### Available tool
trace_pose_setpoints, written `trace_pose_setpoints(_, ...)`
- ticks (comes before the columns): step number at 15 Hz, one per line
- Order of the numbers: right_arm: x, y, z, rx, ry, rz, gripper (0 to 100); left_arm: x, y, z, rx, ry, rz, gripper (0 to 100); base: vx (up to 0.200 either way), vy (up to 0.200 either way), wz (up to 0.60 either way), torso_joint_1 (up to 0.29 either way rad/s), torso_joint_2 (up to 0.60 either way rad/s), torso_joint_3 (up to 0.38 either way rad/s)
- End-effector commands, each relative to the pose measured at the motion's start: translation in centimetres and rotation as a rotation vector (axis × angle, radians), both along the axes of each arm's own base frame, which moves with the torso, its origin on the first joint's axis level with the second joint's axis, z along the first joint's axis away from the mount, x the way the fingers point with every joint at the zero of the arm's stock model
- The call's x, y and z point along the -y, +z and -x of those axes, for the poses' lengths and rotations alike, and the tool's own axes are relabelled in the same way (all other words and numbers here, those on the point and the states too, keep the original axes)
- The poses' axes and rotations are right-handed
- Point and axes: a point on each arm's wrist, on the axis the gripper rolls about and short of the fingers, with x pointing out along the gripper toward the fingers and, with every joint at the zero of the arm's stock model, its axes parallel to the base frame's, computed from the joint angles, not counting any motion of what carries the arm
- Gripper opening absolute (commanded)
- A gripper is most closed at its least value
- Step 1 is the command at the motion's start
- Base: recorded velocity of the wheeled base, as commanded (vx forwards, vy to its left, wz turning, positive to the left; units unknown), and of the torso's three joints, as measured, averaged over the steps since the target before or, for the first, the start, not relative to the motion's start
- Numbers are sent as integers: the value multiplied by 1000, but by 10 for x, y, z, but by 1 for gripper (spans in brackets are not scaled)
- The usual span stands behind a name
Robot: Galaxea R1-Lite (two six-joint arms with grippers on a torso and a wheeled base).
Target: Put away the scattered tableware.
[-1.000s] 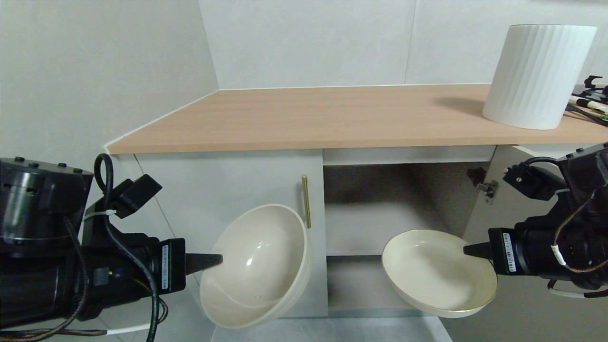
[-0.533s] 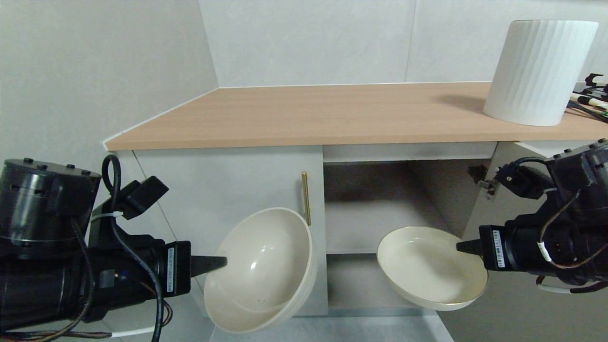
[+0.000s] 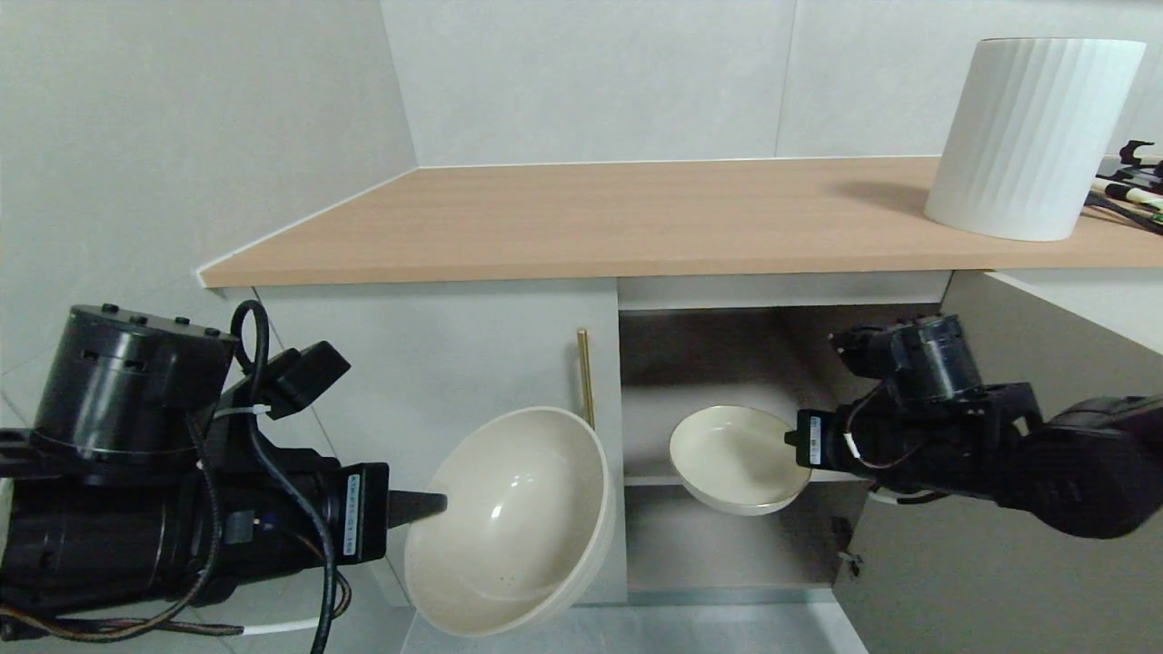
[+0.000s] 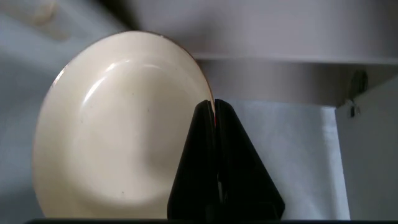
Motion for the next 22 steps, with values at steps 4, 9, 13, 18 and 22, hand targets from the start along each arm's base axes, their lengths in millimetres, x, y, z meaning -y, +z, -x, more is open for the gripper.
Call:
trace_pose_setpoints(4, -4, -79, -71, -71, -164, 97, 0, 5, -10, -7, -41, -4, -21, 0, 0, 0, 0, 0, 0, 0)
trace_pose_setpoints(9, -9, -125, -98, -31, -312, 163, 0, 16, -18, -15, -59, 8, -77, 0, 0, 0, 0, 0, 0, 0)
trace_pose_setpoints(13, -7, -135, -110, -27, -338, 169, 0, 18, -21, -16, -68, 2, -83, 0, 0, 0, 0, 0, 0, 0)
trace_pose_setpoints(18, -6, -141, -127, 4, -389, 174, 0, 19, -22, -16, -73, 2, -87, 0, 0, 0, 0, 0, 0, 0)
trace_pose_setpoints(22, -1, -147, -143, 36, -462, 188, 0, 19, -22, -16, -73, 1, -86, 0, 0, 0, 0, 0, 0, 0)
